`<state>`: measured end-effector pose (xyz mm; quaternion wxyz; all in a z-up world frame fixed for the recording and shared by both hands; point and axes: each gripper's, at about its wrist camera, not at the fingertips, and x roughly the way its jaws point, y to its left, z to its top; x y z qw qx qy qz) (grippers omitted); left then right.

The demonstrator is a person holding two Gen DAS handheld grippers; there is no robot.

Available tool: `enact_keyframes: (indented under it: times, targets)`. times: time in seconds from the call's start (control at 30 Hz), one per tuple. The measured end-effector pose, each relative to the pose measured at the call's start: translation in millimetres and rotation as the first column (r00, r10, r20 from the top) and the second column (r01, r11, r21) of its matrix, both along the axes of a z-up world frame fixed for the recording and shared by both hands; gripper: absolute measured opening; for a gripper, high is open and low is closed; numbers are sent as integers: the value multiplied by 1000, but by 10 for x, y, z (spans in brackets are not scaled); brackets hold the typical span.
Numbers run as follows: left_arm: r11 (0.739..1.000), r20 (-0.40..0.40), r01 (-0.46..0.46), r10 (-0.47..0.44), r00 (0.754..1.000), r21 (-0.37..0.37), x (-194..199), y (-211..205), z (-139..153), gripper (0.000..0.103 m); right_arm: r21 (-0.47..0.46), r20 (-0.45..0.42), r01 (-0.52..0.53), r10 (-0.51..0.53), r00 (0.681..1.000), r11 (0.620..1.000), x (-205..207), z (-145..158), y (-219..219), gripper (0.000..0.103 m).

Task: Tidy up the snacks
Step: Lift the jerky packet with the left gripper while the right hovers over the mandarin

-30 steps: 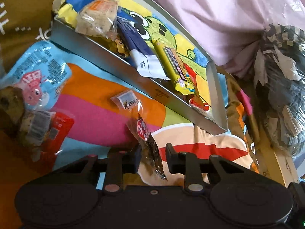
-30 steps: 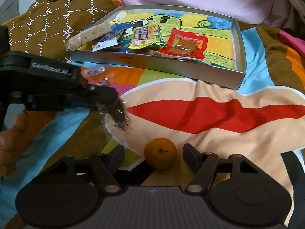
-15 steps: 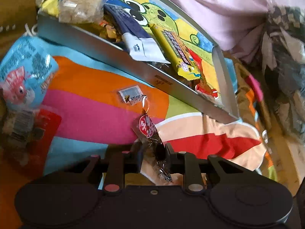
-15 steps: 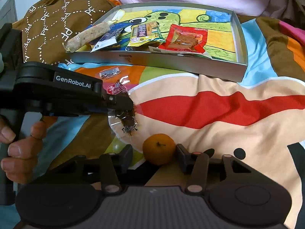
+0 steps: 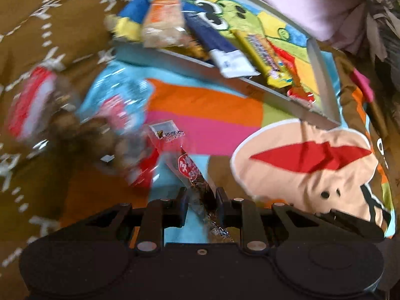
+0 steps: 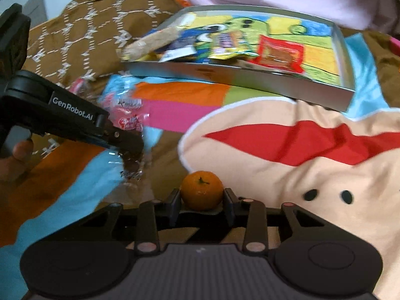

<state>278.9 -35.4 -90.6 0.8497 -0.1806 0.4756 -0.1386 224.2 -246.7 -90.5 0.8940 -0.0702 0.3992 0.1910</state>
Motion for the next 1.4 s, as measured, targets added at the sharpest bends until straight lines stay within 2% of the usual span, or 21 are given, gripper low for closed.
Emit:
enact_keyframes:
  times: [0.1,0.27,0.37,0.57,0.63,0.7,0.8,0.9,1.03,1.13,1.3,1.33,1.4]
  targets:
    - [999,-7,24,-24,1000,26,-196,90,58,25,-4,8,-53,53,999,999,-90,9,126,41]
    - [987,-11,84,-83,997,134,-561,140,146,25,-22,19,-130,130,991,991,-279,55,307,41]
    - [985,-20,87,-85,996,147,-643,190,154,26,-39,30,-150,151,988,988,-363,75,375,44]
    - [989,6,64,-65,998,131,-593,77,123,27,-42,27,-147,149,989,988,-400,41,409,54]
    - [989,2,61,-62,998,138,-579,31,85,29,-39,25,-138,139,990,990,-385,19,380,59]
    - [988,-19,53,-50,999,147,-554,6,30,31,-31,27,-120,121,992,992,-352,7,354,70]
    - [991,-30,37,-34,999,129,-522,2,-29,31,-20,21,-102,102,995,995,-288,-30,323,80]
    - [993,-29,22,-19,999,118,-505,-8,-33,31,-18,13,-97,97,995,995,-241,-69,321,85]
    - [992,-36,15,-11,999,122,-512,-22,-32,24,-4,9,-84,84,996,996,-212,-72,314,85]
    - [994,-43,12,-8,999,109,-528,-33,-26,23,5,-2,-78,78,997,997,-203,-57,315,79]
    - [993,-29,52,-49,998,109,-548,-99,-19,22,-5,-11,-103,103,995,995,-229,-47,379,59]
    - [992,-22,60,-58,998,109,-553,-111,-15,17,-7,-8,-110,110,994,994,-239,-44,391,56]
    - [993,-13,74,-73,997,92,-559,-126,-4,15,-21,2,-116,116,993,993,-253,-41,416,50]
